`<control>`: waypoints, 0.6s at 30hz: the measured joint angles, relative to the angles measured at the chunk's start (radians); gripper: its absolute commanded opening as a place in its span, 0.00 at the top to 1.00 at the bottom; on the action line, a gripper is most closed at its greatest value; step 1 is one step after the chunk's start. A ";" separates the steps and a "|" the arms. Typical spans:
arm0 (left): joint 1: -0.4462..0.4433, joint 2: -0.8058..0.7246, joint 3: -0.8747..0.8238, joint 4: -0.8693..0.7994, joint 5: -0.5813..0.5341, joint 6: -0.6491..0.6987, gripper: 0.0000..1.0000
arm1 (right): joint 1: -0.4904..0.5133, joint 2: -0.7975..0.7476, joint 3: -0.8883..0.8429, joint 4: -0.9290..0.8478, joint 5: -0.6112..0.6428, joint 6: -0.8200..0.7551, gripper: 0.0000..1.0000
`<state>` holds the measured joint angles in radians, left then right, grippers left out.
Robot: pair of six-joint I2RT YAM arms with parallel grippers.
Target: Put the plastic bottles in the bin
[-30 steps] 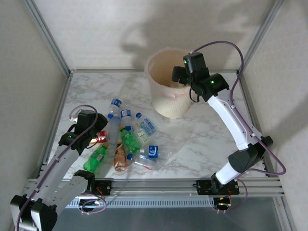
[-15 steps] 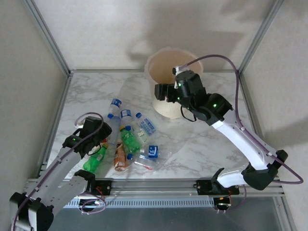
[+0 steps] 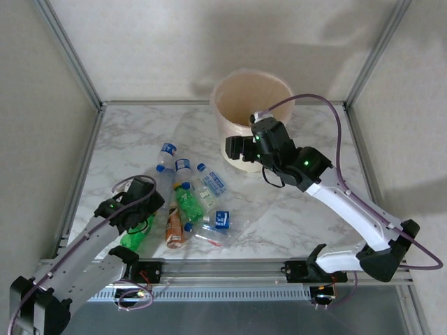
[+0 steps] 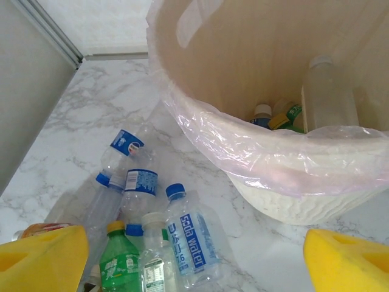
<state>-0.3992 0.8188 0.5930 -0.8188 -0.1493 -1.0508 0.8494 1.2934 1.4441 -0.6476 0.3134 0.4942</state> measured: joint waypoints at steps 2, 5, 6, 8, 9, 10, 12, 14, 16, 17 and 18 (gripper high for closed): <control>-0.001 -0.018 0.020 -0.036 -0.024 -0.037 0.07 | 0.000 -0.010 -0.018 0.012 0.000 0.002 0.08; 0.019 0.002 0.072 -0.044 -0.055 -0.064 0.06 | 0.000 -0.015 -0.041 0.027 -0.003 0.009 0.07; 0.037 0.020 0.087 -0.035 -0.057 -0.068 0.05 | 0.000 -0.015 -0.045 0.029 -0.004 0.010 0.07; 0.086 0.066 0.108 -0.005 -0.060 -0.073 0.04 | 0.000 -0.013 -0.047 0.031 -0.009 0.016 0.07; 0.109 0.091 0.111 0.013 -0.060 -0.072 0.03 | 0.000 -0.013 -0.047 0.031 -0.012 0.016 0.07; 0.136 0.119 0.112 0.032 -0.060 -0.072 0.02 | 0.000 -0.014 -0.047 0.032 -0.019 0.017 0.06; 0.179 0.161 0.112 0.064 -0.054 -0.072 0.00 | 0.000 -0.014 -0.048 0.031 -0.028 0.019 0.05; 0.209 0.187 0.112 0.097 -0.048 -0.073 0.00 | 0.000 -0.014 -0.049 0.034 -0.032 0.024 0.05; 0.227 0.203 0.112 0.125 -0.045 -0.076 0.00 | 0.001 -0.016 -0.056 0.043 -0.044 0.031 0.05; 0.235 0.211 0.111 0.140 -0.042 -0.077 0.00 | 0.002 -0.017 -0.062 0.047 -0.050 0.035 0.05; 0.241 0.218 0.109 0.154 -0.040 -0.078 0.01 | 0.003 -0.017 -0.068 0.052 -0.053 0.039 0.05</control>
<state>-0.1577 1.0367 0.7021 -0.6647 -0.1894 -1.1286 0.8524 1.2762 1.3762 -0.5957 0.2600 0.5335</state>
